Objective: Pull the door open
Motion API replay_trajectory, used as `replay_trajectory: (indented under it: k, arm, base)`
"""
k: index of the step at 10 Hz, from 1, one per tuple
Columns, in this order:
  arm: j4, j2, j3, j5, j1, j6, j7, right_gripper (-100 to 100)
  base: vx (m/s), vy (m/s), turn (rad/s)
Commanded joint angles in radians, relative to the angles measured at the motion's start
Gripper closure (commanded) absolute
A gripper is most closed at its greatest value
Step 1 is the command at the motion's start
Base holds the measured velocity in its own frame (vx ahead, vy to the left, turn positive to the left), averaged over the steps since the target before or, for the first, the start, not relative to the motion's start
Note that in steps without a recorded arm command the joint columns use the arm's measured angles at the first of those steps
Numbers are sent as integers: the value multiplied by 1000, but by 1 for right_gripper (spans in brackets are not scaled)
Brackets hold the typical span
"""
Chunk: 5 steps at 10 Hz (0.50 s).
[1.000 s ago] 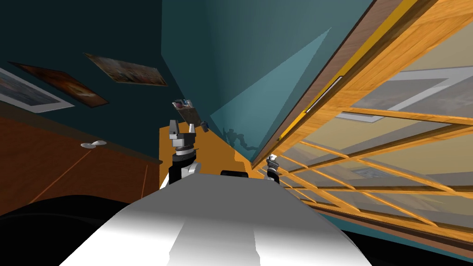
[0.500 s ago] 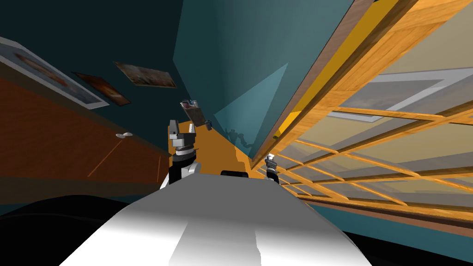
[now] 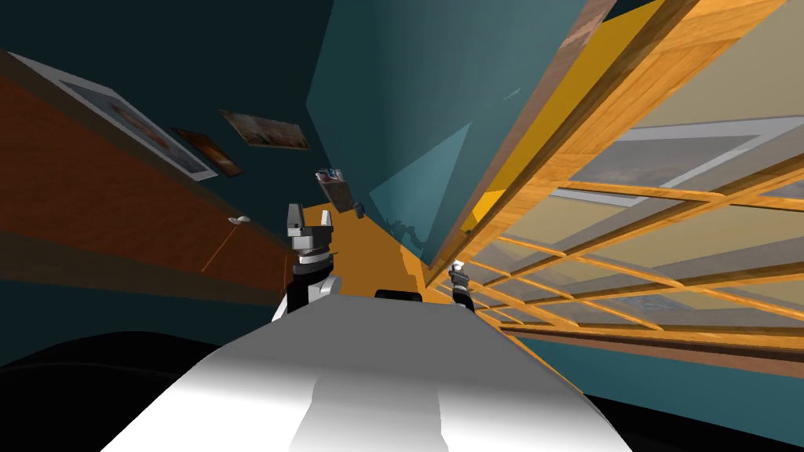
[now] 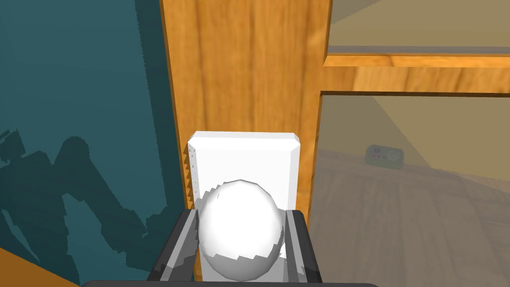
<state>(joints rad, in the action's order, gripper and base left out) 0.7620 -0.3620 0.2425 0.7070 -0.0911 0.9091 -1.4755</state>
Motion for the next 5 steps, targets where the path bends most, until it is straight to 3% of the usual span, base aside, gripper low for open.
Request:
replay_trajectory:
  k: [1,5]
  arm:
    - [7,-15,27,-13,-11,12,-22,100]
    - [30,-51,83,-41,-36,34,-69,100]
  base:
    - [-266,-22,117]
    - [-263,-14,92]
